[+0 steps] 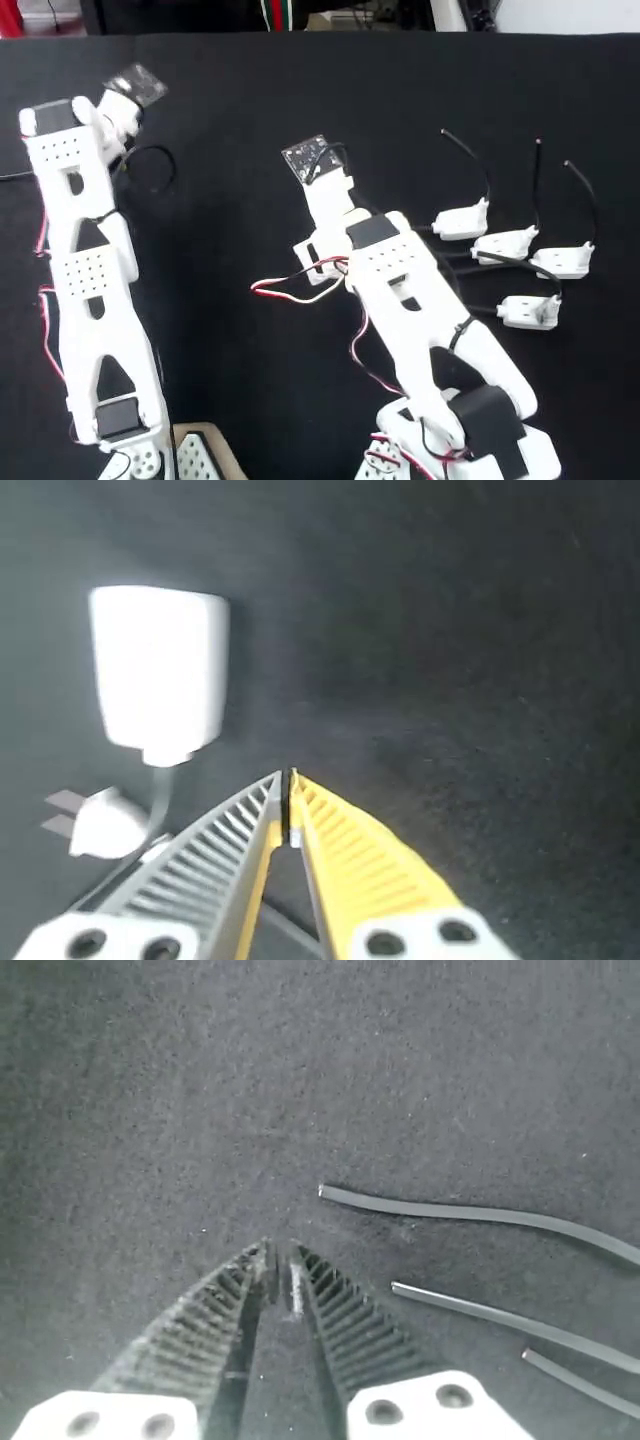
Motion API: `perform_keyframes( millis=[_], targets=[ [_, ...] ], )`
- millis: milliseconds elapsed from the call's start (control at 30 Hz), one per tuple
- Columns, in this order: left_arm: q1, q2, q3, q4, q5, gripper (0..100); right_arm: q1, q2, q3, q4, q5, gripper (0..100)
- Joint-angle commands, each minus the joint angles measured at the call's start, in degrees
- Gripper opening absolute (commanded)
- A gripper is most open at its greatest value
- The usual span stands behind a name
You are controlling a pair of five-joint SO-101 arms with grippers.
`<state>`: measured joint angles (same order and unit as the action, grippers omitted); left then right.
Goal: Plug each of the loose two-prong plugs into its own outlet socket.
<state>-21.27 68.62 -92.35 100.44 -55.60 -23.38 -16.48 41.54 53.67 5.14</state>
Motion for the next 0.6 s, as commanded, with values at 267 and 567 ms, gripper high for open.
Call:
perform_keyframes(
  millis=[267,567],
  targets=[
    [-8.57,-10.99,-2.59,-5.01,-6.59,7,0.00,0.04,-2.07,-0.88,0.35,1.2],
    [-9.54,2.46,-2.86,-14.95,-9.32,24,0.09,0.13,-1.98,-2.46,0.35,1.2]
  ],
)
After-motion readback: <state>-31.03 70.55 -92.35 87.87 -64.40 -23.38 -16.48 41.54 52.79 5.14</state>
